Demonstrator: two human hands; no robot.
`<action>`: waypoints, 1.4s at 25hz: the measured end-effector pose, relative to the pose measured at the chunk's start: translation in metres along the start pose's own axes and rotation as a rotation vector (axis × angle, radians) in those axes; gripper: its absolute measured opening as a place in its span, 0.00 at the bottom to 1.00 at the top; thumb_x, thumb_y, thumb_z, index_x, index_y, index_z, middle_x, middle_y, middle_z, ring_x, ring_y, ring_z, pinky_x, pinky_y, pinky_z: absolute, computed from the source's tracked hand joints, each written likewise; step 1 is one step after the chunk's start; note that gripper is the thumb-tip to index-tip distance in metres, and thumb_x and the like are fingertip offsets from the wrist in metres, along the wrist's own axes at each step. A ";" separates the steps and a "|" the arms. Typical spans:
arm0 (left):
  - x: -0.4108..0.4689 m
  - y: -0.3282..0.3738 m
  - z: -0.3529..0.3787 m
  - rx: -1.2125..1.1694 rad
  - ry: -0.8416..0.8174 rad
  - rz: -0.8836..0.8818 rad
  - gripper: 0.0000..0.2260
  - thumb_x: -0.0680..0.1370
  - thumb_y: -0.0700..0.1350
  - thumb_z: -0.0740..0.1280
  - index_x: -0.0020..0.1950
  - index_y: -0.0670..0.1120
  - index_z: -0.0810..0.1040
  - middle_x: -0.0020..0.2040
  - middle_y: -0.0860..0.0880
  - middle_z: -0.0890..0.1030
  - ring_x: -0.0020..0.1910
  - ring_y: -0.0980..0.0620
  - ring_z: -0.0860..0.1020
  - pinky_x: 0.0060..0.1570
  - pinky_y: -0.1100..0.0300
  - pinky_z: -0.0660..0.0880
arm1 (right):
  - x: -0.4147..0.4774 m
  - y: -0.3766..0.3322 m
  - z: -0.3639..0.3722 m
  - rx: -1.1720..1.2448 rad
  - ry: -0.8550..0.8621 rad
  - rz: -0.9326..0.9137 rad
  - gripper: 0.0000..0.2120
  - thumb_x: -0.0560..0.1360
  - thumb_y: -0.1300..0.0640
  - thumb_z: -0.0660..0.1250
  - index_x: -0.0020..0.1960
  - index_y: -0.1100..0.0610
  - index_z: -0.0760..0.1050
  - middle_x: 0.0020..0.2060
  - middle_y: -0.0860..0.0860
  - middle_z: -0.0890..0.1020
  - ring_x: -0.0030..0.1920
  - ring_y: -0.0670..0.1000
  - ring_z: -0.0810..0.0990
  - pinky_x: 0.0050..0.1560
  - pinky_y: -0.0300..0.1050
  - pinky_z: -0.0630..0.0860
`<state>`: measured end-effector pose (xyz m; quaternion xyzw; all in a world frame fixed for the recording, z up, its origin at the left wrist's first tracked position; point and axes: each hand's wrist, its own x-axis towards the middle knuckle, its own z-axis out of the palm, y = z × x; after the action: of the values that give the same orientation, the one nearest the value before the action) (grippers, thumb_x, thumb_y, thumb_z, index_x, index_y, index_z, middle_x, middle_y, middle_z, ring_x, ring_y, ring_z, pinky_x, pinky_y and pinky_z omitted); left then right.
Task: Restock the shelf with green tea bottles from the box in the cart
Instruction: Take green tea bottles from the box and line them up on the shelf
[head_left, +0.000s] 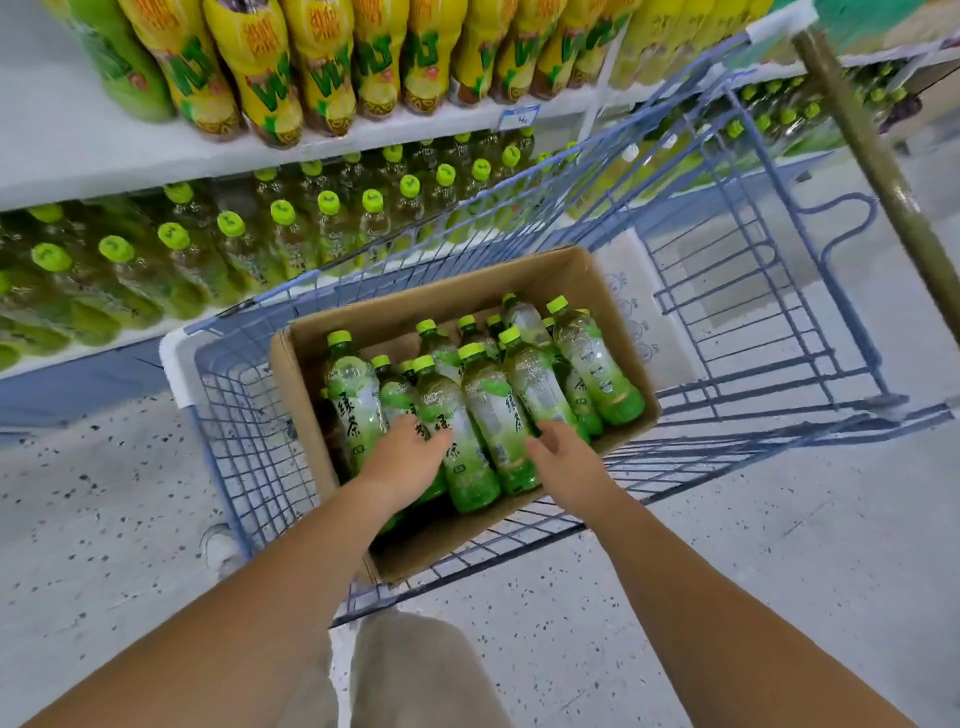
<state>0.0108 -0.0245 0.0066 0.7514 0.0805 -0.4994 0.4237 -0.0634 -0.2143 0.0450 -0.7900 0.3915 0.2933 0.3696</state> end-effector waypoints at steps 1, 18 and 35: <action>0.006 -0.005 0.004 0.039 -0.010 -0.011 0.31 0.80 0.58 0.64 0.78 0.45 0.60 0.52 0.49 0.79 0.47 0.49 0.79 0.52 0.55 0.73 | 0.009 0.001 0.001 -0.020 -0.006 0.002 0.26 0.83 0.47 0.58 0.78 0.54 0.60 0.72 0.52 0.70 0.60 0.53 0.76 0.47 0.41 0.70; 0.052 0.015 0.032 0.155 0.039 -0.281 0.20 0.75 0.51 0.75 0.41 0.43 0.65 0.39 0.48 0.70 0.34 0.52 0.70 0.38 0.56 0.72 | 0.089 0.034 0.013 0.082 -0.186 0.030 0.33 0.78 0.44 0.67 0.78 0.56 0.61 0.73 0.53 0.70 0.69 0.54 0.71 0.67 0.49 0.67; 0.050 -0.017 0.054 0.116 0.157 0.024 0.14 0.76 0.50 0.72 0.47 0.39 0.83 0.40 0.43 0.85 0.38 0.49 0.83 0.34 0.56 0.78 | 0.099 0.038 0.020 0.085 -0.182 -0.019 0.29 0.70 0.46 0.76 0.65 0.56 0.71 0.55 0.47 0.77 0.57 0.51 0.77 0.60 0.47 0.74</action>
<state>-0.0111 -0.0675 -0.0517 0.8125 0.0754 -0.4375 0.3778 -0.0467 -0.2541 -0.0543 -0.7473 0.3611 0.3435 0.4394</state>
